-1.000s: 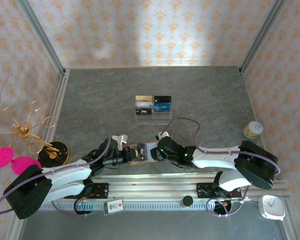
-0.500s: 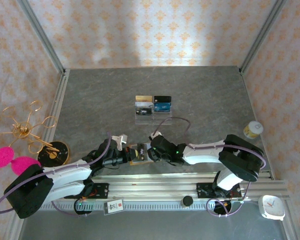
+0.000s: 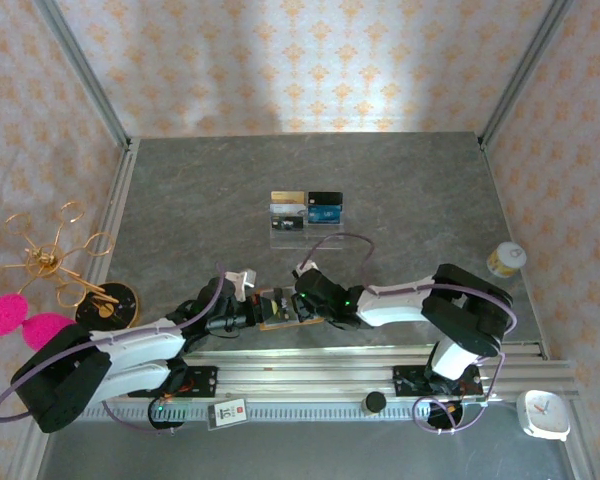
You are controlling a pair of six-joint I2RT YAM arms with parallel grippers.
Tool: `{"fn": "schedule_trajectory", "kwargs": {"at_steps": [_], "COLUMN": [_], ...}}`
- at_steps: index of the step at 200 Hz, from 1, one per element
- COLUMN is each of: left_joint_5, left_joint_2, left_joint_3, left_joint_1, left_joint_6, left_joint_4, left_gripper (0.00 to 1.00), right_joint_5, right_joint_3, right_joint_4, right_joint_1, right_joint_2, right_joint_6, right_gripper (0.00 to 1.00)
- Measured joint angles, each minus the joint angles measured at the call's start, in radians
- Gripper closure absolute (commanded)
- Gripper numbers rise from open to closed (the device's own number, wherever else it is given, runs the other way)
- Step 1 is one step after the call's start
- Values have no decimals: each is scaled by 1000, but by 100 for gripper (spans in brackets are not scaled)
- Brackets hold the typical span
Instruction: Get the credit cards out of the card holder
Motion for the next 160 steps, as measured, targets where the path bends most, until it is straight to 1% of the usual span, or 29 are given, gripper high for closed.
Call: {"fn": "schedule_trajectory", "kwargs": {"at_steps": [17,61,102,129,145,160], "left_joint_5": [0,13,17,23,23,23], "left_joint_2": [3,57,81,82,82,82], "left_joint_3": [0,0,0,-2,-10,-14], "left_joint_1": [0,4,6,6,6,6], "left_joint_6": [-3,-24,-29,-50,-63,-75], "left_joint_4": [3,55,78,145,179,183], "left_gripper": [82,73,72,72,75,82], "right_joint_5": [-2,-5,-13,-37,-43,-46], "right_joint_3": [0,-5,-16,-21,-21,-22], "right_joint_4": [11,27,52,87,99,103], "right_joint_1": [0,0,-1,-1,-1,-1], "right_joint_2": [4,8,8,21,24,26], "right_joint_6": [3,7,11,16,16,16], "right_gripper": [90,92,92,92,92,92]}}
